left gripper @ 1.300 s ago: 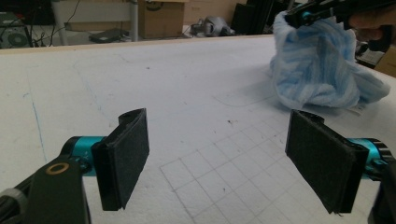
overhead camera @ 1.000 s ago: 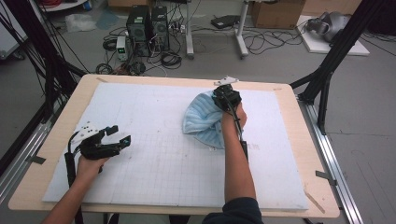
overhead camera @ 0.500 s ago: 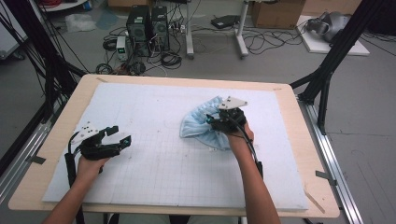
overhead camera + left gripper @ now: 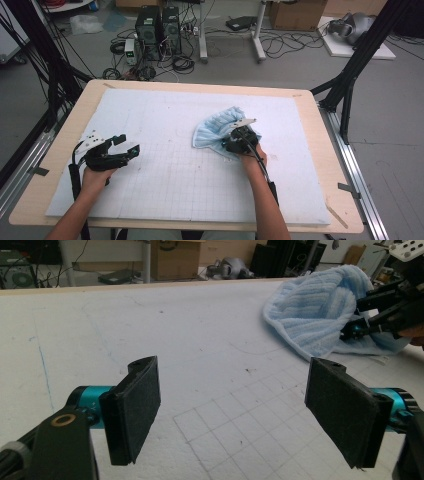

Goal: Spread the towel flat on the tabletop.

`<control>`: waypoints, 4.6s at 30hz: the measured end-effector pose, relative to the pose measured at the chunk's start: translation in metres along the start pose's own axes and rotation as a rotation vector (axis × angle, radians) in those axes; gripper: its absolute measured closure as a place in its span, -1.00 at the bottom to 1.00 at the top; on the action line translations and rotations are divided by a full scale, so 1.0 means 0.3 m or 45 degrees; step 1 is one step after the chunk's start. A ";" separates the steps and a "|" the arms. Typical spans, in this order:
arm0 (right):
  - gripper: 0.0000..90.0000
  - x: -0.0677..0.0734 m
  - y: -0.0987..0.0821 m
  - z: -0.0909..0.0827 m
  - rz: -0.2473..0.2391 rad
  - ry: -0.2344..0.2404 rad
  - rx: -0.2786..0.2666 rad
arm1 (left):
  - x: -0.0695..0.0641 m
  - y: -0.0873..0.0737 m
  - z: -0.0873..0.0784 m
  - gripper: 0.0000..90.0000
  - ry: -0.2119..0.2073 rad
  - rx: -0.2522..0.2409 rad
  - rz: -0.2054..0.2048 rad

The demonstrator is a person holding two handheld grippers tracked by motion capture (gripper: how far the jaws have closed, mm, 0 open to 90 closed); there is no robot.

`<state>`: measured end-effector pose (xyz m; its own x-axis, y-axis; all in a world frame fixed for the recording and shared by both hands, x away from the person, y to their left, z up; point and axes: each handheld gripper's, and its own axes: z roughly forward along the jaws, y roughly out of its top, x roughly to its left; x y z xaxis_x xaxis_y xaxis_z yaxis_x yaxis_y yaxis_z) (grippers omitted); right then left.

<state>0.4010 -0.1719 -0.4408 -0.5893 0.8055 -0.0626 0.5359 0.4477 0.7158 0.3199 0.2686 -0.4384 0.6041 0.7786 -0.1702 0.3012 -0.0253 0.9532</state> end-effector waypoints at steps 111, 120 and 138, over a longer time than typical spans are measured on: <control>0.33 0.223 -0.057 -0.090 -0.169 0.250 -0.093 | 0.017 0.157 0.334 0.83 0.143 0.268 0.013; 0.74 0.215 -0.071 -0.059 -0.107 0.294 -0.061 | 0.037 0.155 0.322 0.83 0.158 0.266 0.000; 0.51 0.296 -0.150 -0.189 -0.305 1.008 -0.072 | 0.090 0.147 0.296 0.45 0.255 0.270 -0.057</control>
<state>0.2904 -0.1426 -0.4391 -0.9463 0.1700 0.2751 0.3230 0.5351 0.7806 0.4150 0.2329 -0.4232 0.4350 0.8898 -0.1382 0.4843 -0.1019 0.8689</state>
